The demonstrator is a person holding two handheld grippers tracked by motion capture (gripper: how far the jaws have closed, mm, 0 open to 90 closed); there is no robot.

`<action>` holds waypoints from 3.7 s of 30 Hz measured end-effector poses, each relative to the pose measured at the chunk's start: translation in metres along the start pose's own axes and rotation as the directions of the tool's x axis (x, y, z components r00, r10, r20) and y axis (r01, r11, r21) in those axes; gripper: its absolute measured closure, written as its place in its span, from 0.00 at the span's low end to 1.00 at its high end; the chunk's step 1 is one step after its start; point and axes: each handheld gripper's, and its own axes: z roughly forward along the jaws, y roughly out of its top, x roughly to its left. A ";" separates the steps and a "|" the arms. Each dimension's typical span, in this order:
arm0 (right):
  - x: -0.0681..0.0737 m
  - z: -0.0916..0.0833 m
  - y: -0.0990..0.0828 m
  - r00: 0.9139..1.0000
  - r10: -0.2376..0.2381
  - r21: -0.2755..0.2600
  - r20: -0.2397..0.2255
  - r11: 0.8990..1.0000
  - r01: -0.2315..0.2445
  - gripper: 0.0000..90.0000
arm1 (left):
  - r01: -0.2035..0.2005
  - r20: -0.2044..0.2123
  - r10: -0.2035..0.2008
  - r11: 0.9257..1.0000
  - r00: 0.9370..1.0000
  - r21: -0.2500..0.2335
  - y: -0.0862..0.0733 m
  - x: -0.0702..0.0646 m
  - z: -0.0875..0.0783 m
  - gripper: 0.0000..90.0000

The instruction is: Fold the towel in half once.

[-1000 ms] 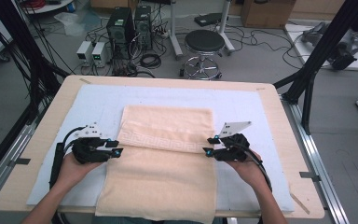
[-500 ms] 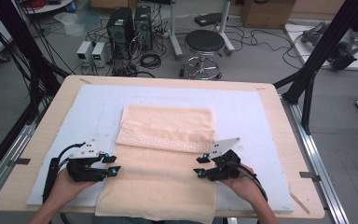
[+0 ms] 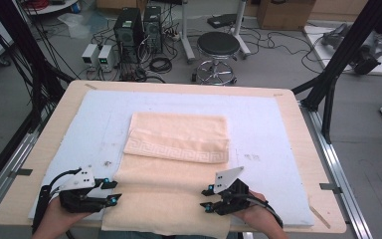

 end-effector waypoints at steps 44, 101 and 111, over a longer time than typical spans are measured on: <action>-0.112 -0.048 -0.001 0.913 0.288 -0.161 0.290 0.955 -0.250 0.51 | 0.186 -0.135 -0.191 0.981 0.972 -0.046 0.061 0.118 0.072 0.61; 0.022 -0.083 0.018 0.998 0.060 -0.221 0.015 0.974 -0.055 0.74 | 0.004 -0.074 -0.013 0.993 0.997 -0.115 -0.003 -0.022 -0.055 0.82; -0.041 -0.065 0.014 0.968 0.164 -0.136 0.192 0.981 -0.140 0.57 | 0.062 -0.103 -0.072 0.993 0.992 -0.097 0.026 0.034 -0.009 0.67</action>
